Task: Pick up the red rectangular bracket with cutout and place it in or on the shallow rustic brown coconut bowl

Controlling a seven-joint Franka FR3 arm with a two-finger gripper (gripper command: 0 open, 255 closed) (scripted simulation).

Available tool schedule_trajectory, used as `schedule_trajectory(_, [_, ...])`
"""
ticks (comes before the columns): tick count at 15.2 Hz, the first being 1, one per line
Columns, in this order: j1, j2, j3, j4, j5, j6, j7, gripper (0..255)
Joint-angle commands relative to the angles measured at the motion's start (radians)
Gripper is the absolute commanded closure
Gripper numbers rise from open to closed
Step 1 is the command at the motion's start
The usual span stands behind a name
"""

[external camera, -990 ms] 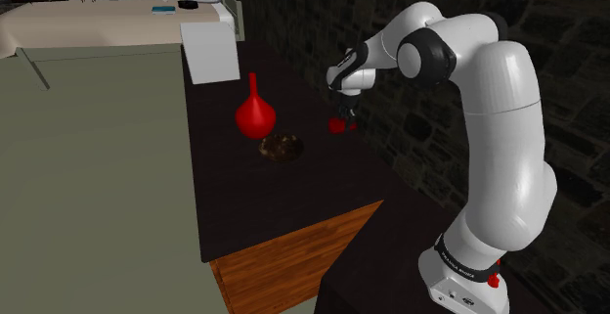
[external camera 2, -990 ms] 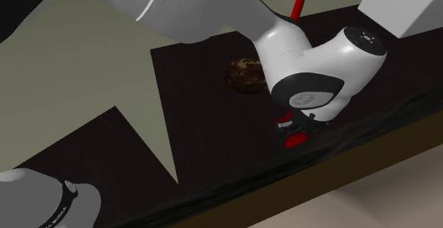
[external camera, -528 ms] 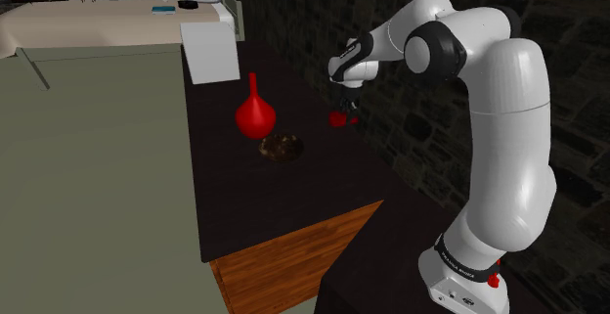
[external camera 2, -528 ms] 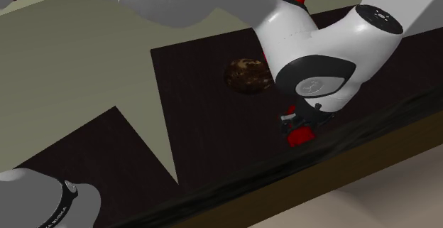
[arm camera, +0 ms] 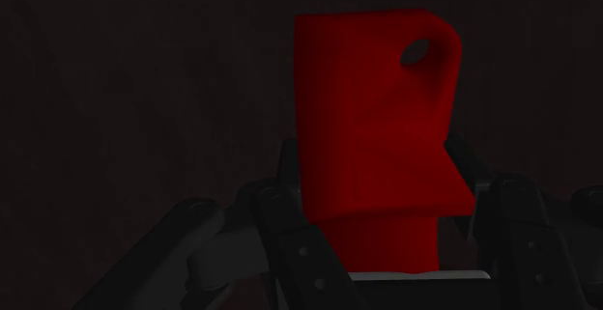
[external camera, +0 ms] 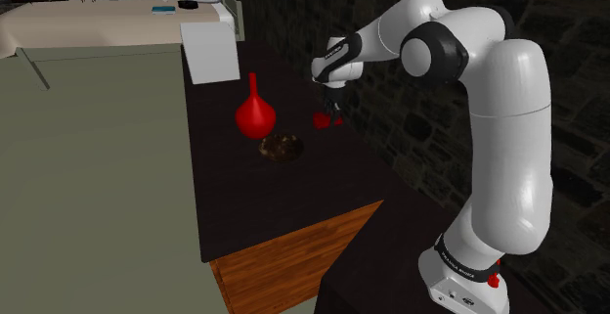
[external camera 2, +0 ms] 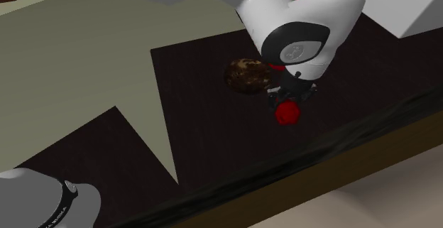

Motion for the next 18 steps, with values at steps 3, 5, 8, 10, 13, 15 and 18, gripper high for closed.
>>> schedule_trajectory(3, [0.061,0.006,0.019,0.011,-0.005,-0.001,0.084,255])
schedule_trajectory(5, [0.089,0.017,0.03,0.03,-0.006,-0.006,0.125,255])
schedule_trajectory(8, [0.129,0.04,0.046,0.068,-0.006,-0.018,0.186,255])
schedule_trajectory(10, [0.154,0.06,0.057,0.099,-0.006,-0.028,0.226,255])
schedule_trajectory(13, [0.189,0.095,0.073,0.157,-0.005,-0.048,0.285,255])
schedule_trajectory(15, [0.21,0.123,0.083,0.203,-0.004,-0.064,0.323,255])
schedule_trajectory(18, [0.213,0.142,0.089,0.207,0.001,-0.049,0.327,255])
